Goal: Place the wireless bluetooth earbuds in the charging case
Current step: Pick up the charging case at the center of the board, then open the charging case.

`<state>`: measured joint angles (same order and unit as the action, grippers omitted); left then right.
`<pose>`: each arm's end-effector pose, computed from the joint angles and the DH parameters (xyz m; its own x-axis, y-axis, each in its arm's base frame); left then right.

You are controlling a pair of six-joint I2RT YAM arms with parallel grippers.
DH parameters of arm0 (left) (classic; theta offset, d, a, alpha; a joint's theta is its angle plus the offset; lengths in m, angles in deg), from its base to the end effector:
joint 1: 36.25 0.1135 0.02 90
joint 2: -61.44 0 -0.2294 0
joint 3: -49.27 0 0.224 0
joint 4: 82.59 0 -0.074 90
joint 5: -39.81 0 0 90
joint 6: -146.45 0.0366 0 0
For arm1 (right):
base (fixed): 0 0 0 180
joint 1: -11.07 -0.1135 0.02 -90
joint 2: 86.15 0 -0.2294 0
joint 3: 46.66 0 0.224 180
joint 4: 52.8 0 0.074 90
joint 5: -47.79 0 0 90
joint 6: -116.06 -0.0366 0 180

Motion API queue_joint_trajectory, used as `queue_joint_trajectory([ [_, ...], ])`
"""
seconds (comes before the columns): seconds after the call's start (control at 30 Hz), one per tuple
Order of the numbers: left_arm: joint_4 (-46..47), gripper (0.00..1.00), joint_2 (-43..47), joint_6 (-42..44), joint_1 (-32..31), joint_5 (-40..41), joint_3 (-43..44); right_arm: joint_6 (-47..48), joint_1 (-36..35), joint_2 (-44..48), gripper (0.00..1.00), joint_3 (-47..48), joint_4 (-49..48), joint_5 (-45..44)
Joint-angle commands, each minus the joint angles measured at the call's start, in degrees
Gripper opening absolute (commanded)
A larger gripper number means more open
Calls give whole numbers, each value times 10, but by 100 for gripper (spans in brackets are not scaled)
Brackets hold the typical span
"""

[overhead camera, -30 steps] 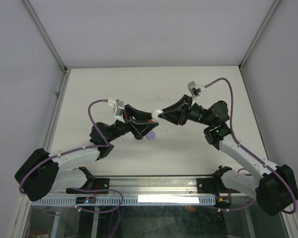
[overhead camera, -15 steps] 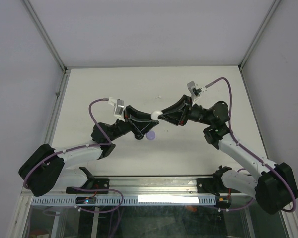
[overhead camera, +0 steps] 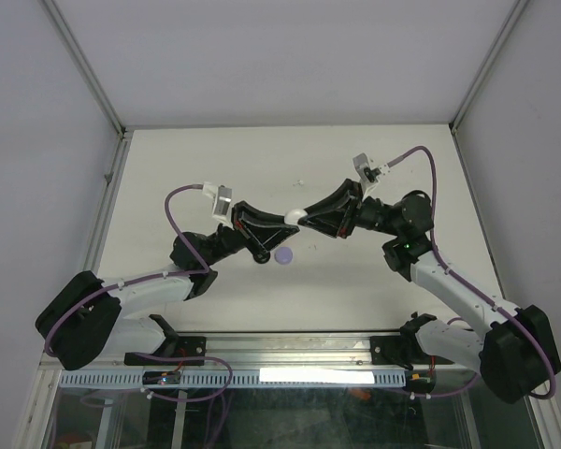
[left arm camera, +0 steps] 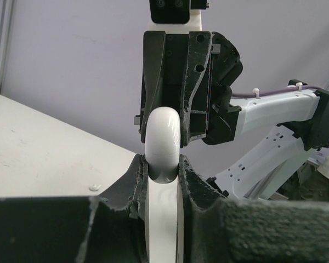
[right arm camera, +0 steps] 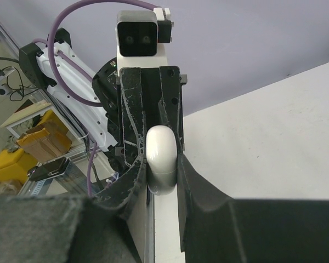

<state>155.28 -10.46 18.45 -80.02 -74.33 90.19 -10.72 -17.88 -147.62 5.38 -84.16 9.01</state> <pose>0.1605 -0.1745 0.2648 -0.2934 -0.4969 -0.8167 0.9061 0.1278 -0.4033 0.1799 0.1321 0.3145 -0.2986 0.2634 -0.9173 -0.9453 0.0504 0.3222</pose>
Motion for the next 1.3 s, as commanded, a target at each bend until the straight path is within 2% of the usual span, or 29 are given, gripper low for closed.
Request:
queue_joint_trajectory([
  [0.0,14,0,17,24,5,-2,19,9,-2,3,10,8,3,12],
  [0.2,-104,0,60,91,5,-10,23,72,1,24,44,39,100,15],
  [0.37,-186,0,89,123,6,-26,32,91,2,28,49,51,124,17],
  [0.63,-219,0,89,126,6,-65,45,92,3,21,50,59,120,31],
  [0.93,-203,0,70,108,6,-82,55,78,2,2,44,63,112,74],
  [1.03,-204,0,66,104,5,-86,59,77,2,1,35,61,105,80],
  [1.17,-205,1,63,98,6,-85,57,79,2,7,15,56,97,78],
  [1.27,-194,16,62,87,6,-76,52,77,1,9,9,53,93,75],
])
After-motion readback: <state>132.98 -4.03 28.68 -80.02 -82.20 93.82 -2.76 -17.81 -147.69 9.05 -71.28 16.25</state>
